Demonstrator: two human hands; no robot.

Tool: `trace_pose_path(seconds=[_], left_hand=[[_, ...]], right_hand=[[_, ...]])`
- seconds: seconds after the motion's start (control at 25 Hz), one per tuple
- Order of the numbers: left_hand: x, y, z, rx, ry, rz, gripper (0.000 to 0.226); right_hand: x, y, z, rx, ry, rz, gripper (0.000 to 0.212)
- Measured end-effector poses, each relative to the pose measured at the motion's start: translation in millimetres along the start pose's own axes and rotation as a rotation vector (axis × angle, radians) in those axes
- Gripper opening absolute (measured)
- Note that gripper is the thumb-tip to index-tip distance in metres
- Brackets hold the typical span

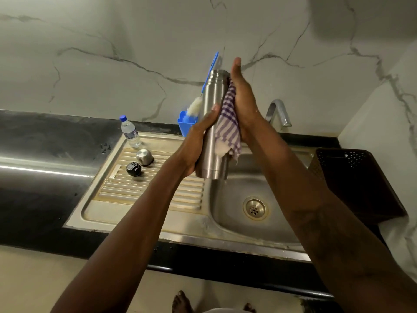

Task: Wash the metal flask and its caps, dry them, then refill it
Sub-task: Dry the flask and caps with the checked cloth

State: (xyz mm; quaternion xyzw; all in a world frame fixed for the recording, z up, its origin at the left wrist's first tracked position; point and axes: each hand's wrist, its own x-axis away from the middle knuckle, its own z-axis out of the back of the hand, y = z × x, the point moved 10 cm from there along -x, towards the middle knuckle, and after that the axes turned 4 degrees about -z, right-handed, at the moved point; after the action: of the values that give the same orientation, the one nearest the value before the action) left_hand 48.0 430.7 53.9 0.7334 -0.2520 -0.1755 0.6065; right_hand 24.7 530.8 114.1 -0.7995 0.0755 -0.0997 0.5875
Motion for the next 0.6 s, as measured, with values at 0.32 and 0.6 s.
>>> trace_pose_path(seconds=[0.32, 0.6], left_hand=[[-1, 10, 23, -0.531, 0.017, 0.087, 0.065], [3, 43, 31, -1.254, 0.341, -0.215, 0.072]], right_hand=[[8, -15, 28, 0.229, 0.129, 0.122, 0.04], [-4, -37, 36, 0.666, 0.301, 0.164, 0.041]])
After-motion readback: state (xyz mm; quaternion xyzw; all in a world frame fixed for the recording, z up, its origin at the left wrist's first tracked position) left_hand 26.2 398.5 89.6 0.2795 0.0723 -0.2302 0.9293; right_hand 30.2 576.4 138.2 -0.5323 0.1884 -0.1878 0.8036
